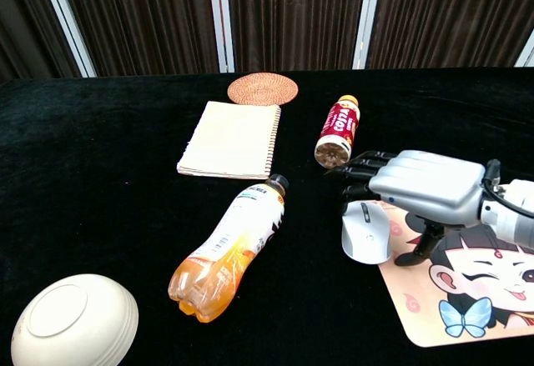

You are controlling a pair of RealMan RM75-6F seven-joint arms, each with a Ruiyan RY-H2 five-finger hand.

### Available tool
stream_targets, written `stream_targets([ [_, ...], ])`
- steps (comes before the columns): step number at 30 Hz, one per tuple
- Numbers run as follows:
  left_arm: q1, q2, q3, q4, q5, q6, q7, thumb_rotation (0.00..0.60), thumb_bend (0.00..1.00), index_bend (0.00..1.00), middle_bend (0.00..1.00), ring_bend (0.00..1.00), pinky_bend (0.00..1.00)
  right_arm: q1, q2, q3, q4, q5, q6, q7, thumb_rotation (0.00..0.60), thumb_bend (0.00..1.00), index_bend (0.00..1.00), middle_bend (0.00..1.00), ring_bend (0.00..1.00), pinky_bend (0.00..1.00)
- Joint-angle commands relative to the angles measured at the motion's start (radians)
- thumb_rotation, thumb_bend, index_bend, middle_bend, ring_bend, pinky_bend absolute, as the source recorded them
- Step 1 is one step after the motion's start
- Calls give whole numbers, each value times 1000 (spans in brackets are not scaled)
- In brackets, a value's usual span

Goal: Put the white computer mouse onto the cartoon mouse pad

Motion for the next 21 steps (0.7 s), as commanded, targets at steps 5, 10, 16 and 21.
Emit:
stream_targets([
  [5, 0, -1, -2, 1, 6, -3, 4, 600, 91, 0, 0, 0, 0, 2, -29, -4, 23, 5, 1, -6, 600, 132, 299, 21, 0, 0],
  [10, 1, -2, -6, 4, 6, -6, -3, 600, 91, 0, 0, 0, 0, 1, -50, -8, 47, 2, 11, 1, 600, 188, 412, 84, 0, 0],
  [16, 1, -4, -8, 9, 7, -9, -9, 600, 91, 0, 0, 0, 0, -2, -52, -11, 52, 5, 20, 3, 600, 242, 504, 125, 0, 0],
  [21, 1, -4, -9, 10, 9, -11, -14, 600, 92, 0, 0, 0, 0, -10, -42, -16, 41, 0, 38, -4, 600, 241, 527, 142, 0, 0],
])
